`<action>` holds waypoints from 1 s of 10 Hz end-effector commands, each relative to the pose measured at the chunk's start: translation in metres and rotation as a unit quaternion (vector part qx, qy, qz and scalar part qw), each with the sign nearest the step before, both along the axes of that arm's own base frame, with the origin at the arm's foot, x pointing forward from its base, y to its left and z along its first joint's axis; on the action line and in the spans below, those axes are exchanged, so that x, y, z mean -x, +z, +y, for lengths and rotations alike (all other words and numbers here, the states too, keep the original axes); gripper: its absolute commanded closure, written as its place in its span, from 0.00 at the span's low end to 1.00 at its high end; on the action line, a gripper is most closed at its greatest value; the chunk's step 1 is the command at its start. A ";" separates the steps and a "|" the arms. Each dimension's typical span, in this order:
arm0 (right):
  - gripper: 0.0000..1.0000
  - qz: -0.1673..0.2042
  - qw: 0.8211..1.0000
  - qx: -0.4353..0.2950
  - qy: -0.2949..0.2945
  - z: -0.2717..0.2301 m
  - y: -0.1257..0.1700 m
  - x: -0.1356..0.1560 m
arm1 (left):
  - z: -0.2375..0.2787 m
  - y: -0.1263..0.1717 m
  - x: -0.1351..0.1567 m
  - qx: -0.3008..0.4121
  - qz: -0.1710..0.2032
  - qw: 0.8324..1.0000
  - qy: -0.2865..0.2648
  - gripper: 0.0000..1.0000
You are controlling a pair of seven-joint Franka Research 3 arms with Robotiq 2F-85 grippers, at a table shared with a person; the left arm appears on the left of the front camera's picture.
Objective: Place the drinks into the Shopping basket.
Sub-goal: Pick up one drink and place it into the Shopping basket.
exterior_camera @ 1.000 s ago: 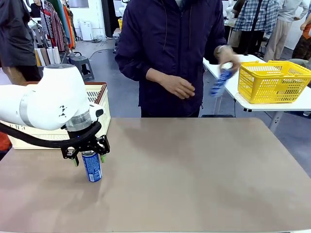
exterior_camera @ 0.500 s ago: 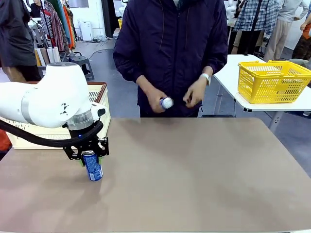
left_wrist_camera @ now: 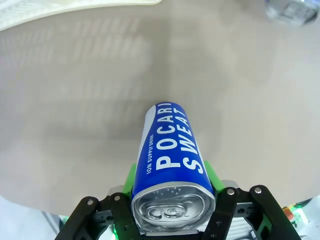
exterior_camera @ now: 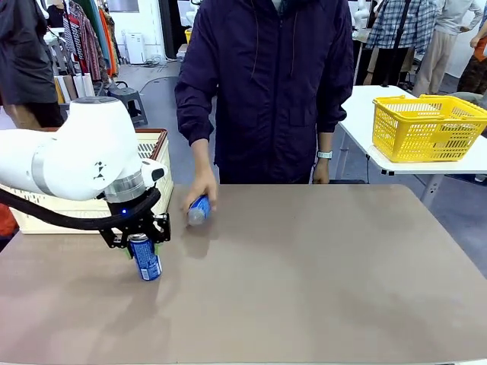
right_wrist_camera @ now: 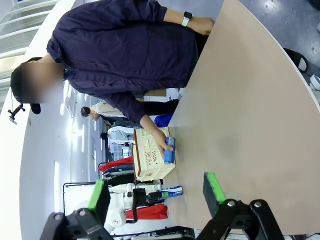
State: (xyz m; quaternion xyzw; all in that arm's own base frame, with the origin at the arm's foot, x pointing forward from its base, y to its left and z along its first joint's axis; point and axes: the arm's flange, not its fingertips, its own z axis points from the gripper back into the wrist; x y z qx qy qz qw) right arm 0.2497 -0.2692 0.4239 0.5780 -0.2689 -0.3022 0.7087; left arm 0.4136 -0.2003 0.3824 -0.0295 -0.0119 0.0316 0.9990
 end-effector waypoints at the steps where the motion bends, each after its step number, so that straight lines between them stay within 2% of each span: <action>1: 0.00 -0.003 1.000 0.007 0.006 -0.002 0.002 0.001 | 0.021 0.054 0.004 0.030 0.012 0.999 -0.032 1.00; 3: 0.00 -0.003 1.000 0.007 0.006 -0.002 0.002 0.001 | 0.074 0.156 0.003 0.013 0.046 0.997 -0.066 1.00; 4: 0.00 -0.003 1.000 0.007 0.006 -0.002 0.002 0.001 | 0.112 0.190 0.003 -0.021 0.057 0.997 -0.055 1.00; 5: 0.00 -0.003 1.000 0.007 0.006 -0.002 0.002 0.001 | 0.153 0.207 0.009 -0.052 0.096 0.991 -0.078 1.00; 6: 0.00 -0.003 1.000 0.007 0.006 -0.002 0.002 0.001 | 0.198 0.216 0.020 -0.061 0.113 0.990 -0.061 1.00; 7: 0.00 -0.003 1.000 0.007 0.006 -0.002 0.002 0.001 | 0.244 0.224 0.034 -0.021 0.091 0.995 -0.026 1.00; 9: 0.00 -0.003 1.000 0.007 0.006 -0.002 0.002 0.001 | 0.281 0.228 0.057 0.057 0.021 0.998 0.026 1.00; 10: 0.00 -0.003 1.000 0.007 0.006 -0.002 0.002 0.001 | 0.265 0.231 0.045 -0.022 0.098 0.995 -0.011 1.00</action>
